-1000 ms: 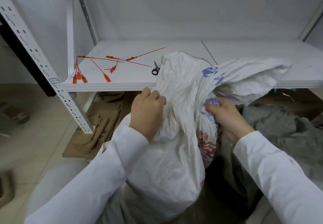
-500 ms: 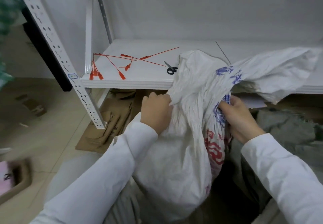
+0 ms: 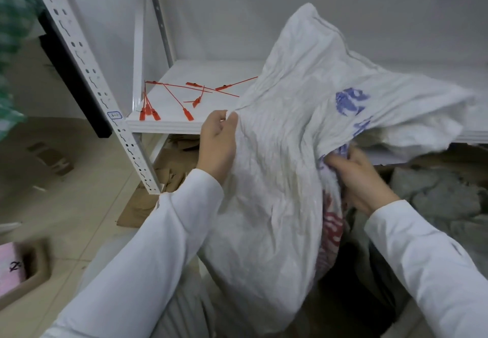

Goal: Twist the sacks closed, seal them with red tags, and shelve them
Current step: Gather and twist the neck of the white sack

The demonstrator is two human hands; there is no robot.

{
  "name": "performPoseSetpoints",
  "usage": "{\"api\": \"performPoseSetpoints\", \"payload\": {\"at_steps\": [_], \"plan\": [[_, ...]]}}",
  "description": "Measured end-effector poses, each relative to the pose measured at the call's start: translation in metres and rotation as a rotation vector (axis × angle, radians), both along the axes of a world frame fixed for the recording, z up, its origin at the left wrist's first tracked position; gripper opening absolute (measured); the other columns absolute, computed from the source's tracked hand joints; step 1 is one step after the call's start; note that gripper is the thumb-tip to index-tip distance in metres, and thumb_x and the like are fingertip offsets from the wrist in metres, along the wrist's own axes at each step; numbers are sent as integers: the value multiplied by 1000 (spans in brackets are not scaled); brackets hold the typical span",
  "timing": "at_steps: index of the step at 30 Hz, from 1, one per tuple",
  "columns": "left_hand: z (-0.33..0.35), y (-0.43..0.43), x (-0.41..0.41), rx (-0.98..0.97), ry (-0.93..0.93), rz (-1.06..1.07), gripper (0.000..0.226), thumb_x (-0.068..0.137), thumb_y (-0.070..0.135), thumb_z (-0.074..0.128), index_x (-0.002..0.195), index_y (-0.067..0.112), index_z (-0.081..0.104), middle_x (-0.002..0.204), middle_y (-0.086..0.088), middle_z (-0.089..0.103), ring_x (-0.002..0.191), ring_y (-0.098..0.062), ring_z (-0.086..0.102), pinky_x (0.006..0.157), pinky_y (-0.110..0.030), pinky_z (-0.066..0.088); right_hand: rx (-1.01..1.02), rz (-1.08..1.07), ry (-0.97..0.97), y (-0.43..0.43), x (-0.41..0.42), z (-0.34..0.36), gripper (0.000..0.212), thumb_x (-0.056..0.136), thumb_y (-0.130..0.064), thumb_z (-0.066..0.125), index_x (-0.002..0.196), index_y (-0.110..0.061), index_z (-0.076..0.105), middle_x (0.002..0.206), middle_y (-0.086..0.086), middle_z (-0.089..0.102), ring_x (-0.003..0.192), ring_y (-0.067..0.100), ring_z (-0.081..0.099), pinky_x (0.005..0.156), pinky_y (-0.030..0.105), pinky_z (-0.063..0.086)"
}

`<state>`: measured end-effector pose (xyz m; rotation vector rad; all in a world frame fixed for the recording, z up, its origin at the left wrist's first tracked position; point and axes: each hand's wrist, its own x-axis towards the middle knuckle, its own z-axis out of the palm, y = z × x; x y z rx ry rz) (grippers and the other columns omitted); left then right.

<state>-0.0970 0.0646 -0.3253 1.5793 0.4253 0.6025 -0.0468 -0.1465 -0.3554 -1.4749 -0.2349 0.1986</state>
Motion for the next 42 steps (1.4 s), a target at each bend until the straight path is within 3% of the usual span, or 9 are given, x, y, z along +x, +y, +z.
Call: {"api": "performPoseSetpoints", "payload": {"at_steps": [3, 8, 14, 19, 23, 26, 31, 36, 42], "plan": [[4, 15, 3, -39, -59, 82, 21, 100, 27, 46, 100, 9, 56, 96, -7, 61, 86, -18, 58, 77, -31, 48, 91, -127, -88, -13, 4, 20, 32, 94, 6, 48, 90, -20, 67, 79, -12, 75, 78, 4, 70, 75, 25, 56], [5, 38, 7, -61, -75, 243, 15, 99, 25, 46, 97, 11, 51, 86, 2, 54, 77, -10, 51, 70, -23, 41, 56, -185, -272, -8, 4, 42, 36, 93, 3, 52, 98, -29, 67, 101, -4, 72, 103, 21, 66, 93, 43, 51], [4, 62, 7, -49, -148, 390, 14, 96, 18, 48, 84, 13, 49, 68, 8, 45, 52, 3, 44, 56, -13, 39, 84, -346, -367, -16, 9, 59, 24, 92, -5, 60, 112, -17, 64, 101, -8, 72, 100, 12, 67, 89, 34, 53], [-1, 95, 4, -117, -6, 507, 32, 86, 16, 46, 56, 22, 36, 57, 5, 31, 57, -16, 31, 55, -25, 29, 159, -424, -258, -38, 14, 64, 30, 88, -16, 66, 118, -15, 66, 116, 4, 70, 108, 20, 67, 95, 42, 53], [0, 80, 1, -91, 104, 363, 16, 91, 25, 48, 82, 12, 47, 63, 3, 44, 72, -19, 46, 63, -27, 37, 65, -371, -178, -29, 6, 55, 35, 86, -14, 71, 120, -13, 64, 107, -1, 73, 97, 12, 70, 83, 29, 57], [11, 52, -4, -290, 172, -22, 43, 84, 57, 60, 99, 18, 69, 85, 6, 74, 83, -15, 70, 74, -30, 52, -30, -269, -132, -16, -1, 43, 44, 80, -10, 76, 121, -16, 62, 105, -8, 72, 91, 5, 71, 73, 19, 57], [15, 31, -12, -100, 465, -422, 35, 70, 23, 82, 101, 20, 67, 93, 2, 75, 84, -16, 71, 68, -29, 55, -5, -227, 51, -21, 7, 30, 33, 82, 1, 64, 112, -13, 61, 102, 2, 70, 94, 20, 68, 75, 30, 54], [8, 43, -6, -154, 287, -228, 39, 77, 22, 79, 113, 13, 65, 102, -4, 74, 93, -23, 71, 87, -42, 55, -124, -280, -13, -37, 14, 21, 34, 82, 6, 65, 108, -15, 62, 103, 0, 71, 89, 13, 69, 79, 31, 56], [6, 42, -3, -268, 68, -5, 31, 87, 22, 69, 115, 16, 54, 100, 6, 68, 88, -10, 67, 74, -28, 55, -155, -424, -144, -43, 17, 17, 39, 79, 0, 74, 114, -12, 61, 103, -4, 68, 90, 7, 66, 77, 22, 55]]}}
